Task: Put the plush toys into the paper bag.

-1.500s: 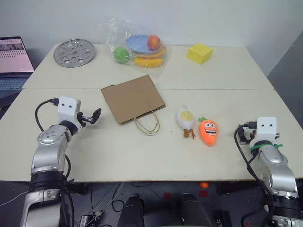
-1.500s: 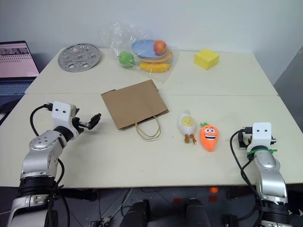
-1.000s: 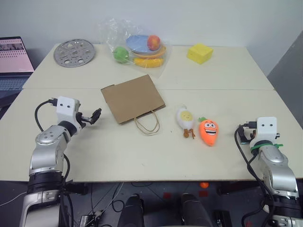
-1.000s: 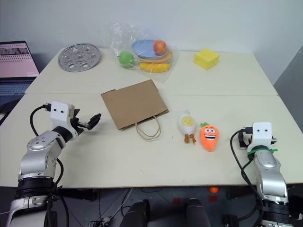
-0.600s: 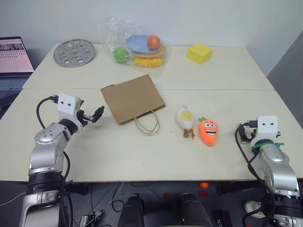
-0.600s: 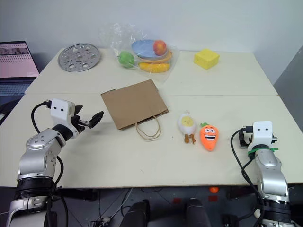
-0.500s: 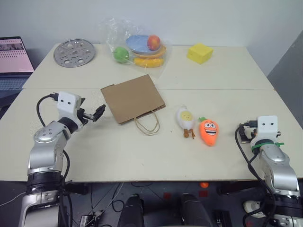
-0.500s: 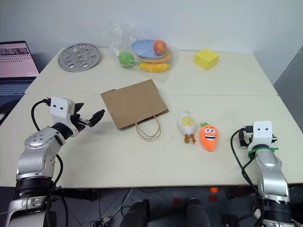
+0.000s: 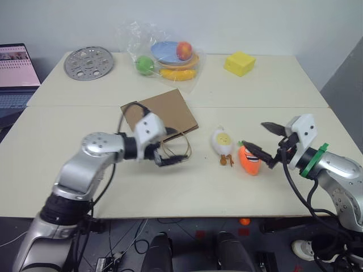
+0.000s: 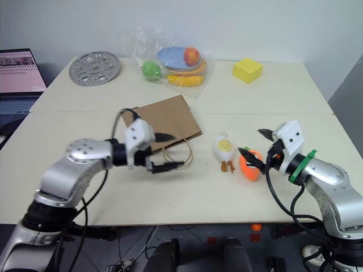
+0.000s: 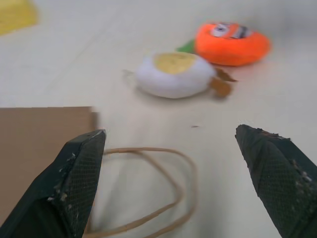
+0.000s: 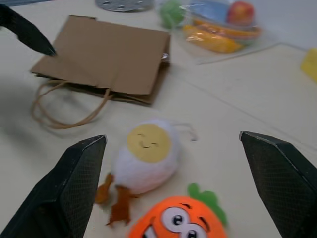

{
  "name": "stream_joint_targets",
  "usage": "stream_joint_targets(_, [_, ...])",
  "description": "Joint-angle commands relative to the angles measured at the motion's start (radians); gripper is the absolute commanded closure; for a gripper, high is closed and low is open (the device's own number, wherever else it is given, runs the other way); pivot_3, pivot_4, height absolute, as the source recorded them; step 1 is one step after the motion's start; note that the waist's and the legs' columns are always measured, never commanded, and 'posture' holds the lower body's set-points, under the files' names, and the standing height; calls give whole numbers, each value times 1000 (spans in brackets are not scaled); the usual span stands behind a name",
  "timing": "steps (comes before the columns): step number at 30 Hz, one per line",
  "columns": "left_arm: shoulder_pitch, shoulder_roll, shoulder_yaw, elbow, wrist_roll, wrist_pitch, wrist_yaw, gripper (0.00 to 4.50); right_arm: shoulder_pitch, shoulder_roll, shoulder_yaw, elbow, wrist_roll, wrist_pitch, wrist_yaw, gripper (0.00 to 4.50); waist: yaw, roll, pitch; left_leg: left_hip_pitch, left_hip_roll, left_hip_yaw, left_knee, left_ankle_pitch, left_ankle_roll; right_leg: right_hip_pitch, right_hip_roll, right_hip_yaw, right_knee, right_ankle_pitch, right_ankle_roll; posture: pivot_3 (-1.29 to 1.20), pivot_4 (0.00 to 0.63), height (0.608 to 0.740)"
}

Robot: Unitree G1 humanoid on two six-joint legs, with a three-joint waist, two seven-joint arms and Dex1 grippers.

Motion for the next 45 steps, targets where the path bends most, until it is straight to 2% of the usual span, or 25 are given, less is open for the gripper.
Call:
stream_joint_targets(1, [-13, -7, -46, 32, 46, -35, -29, 16, -19, -9, -5, -57, -5, 5, -30, 0, -1, 0, 0, 0, 0, 0, 0, 0, 0, 0, 0, 0, -1, 0, 0, 0, 150, 740])
stream_joint_targets(10, [2, -28, -63, 183, 81, -81, -86, 16, 6, 15, -61, -187, 88, 107, -121, 0, 6, 0, 0, -4, 0, -1, 0, 0, 0, -1, 0, -1, -5, 2, 0, 0, 150, 740])
stream_joint_targets(13, [-10, -60, -19, 190, 3, -8, -111, 16, 14, 13, -58, -202, 84, 118, -142, 0, 7, 0, 0, -4, 0, -1, 0, 0, 0, -1, 0, -1, -6, 2, 0, 0, 150, 740])
stream_joint_targets(16, [-10, -49, -32, 181, -22, 33, -163, 16, 19, 11, -57, -205, 83, 122, -161, 0, 9, 0, 0, -4, 0, -1, 0, 0, 0, -1, 0, -1, -6, 2, 0, 0, 150, 740])
stream_joint_targets(23, [-32, -59, -92, 239, 61, -16, -190, 16, 3, 13, -72, -215, 105, 140, -194, 0, 13, 0, 0, -4, 0, -1, 0, 0, 0, -1, 0, -1, -6, 2, 0, 0, 150, 740])
stream_joint_targets(27, [-46, -87, -84, 258, 55, -17, -198, 16, -2, 11, -74, -213, 109, 144, -199, 0, 14, 0, 0, -4, 0, -1, 0, 0, 0, -1, 0, -1, -6, 2, 0, 0, 150, 740])
stream_joint_targets(31, [-50, -82, -88, 260, 58, -34, -230, 918, -5, 4, -74, -207, 102, 137, -195, 0, 14, 0, 0, -4, 0, -1, 0, 0, 0, -1, 0, -1, -5, 3, -1, 0, 150, 740])
stream_joint_targets(42, [-84, -104, -74, 324, 84, -46, -210, 4394, -17, 2, -62, -194, 88, 125, -191, 0, 15, 0, 0, -4, 0, -1, 0, 0, 0, -1, 0, -1, -5, 3, -1, 0, 150, 740])
stream_joint_targets(45, [-127, -104, -26, 330, 36, -1, -222, 4454, -10, -3, -64, -201, 82, 123, -188, 0, 19, 0, 0, -4, 0, -1, 1, 0, 0, -1, 0, -1, -5, 3, -2, 0, 150, 740])
